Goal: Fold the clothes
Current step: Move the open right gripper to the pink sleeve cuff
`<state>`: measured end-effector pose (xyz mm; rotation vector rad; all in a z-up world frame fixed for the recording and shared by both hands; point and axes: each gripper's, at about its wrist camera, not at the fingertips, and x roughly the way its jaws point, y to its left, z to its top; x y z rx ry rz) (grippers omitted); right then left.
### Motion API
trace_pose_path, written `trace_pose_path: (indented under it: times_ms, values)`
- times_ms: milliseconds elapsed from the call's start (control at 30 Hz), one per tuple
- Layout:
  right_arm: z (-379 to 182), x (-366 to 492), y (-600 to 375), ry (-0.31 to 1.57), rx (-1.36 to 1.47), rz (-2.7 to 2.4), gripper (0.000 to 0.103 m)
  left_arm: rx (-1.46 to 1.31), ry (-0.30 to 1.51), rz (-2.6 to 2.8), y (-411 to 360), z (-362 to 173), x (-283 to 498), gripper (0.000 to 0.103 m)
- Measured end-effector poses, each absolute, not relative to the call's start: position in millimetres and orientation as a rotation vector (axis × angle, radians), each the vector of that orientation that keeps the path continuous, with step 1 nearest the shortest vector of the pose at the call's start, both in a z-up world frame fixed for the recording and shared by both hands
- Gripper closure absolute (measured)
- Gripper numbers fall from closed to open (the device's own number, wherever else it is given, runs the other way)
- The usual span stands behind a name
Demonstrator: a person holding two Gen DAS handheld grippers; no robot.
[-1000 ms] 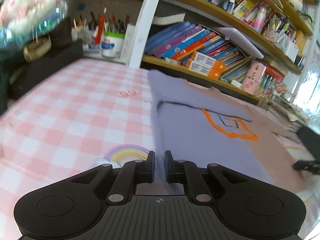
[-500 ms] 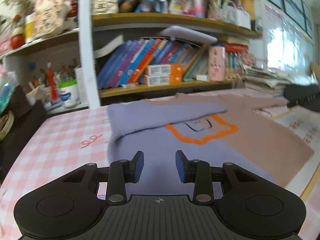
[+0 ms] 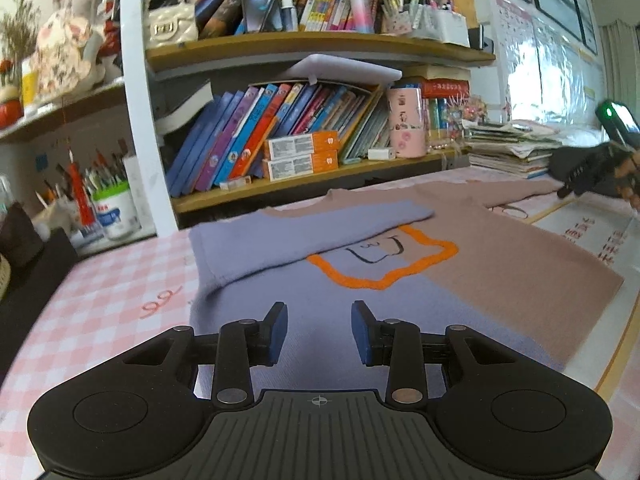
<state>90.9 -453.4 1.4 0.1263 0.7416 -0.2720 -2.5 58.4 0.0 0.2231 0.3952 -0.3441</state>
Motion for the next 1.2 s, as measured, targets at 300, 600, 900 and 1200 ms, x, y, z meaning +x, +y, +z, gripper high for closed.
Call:
trace_pose_path:
  times_ms: [300, 600, 900, 1200]
  values:
    - [10.3, 120.3, -512.8, 0.730, 0.267, -0.415, 0.046, 0.290, 0.407, -0.374, 48.1, -1.9, -2.6, 0.051]
    - [5.4, 153.4, -522.4, 0.744, 0.280, -0.397, 0.046, 0.301, 0.418, -0.375, 46.0, -3.2, -1.4, 0.029]
    - [-6.0, 168.3, -519.2, 0.792, 0.268, -0.420, 0.047, 0.277, 0.407, -0.364, 50.1, -1.7, -1.9, 0.026]
    - [-7.4, 167.9, -518.2, 0.785, 0.270, -0.398, 0.053, 0.334, 0.397, -0.389, 41.3, -3.1, -5.9, 0.026]
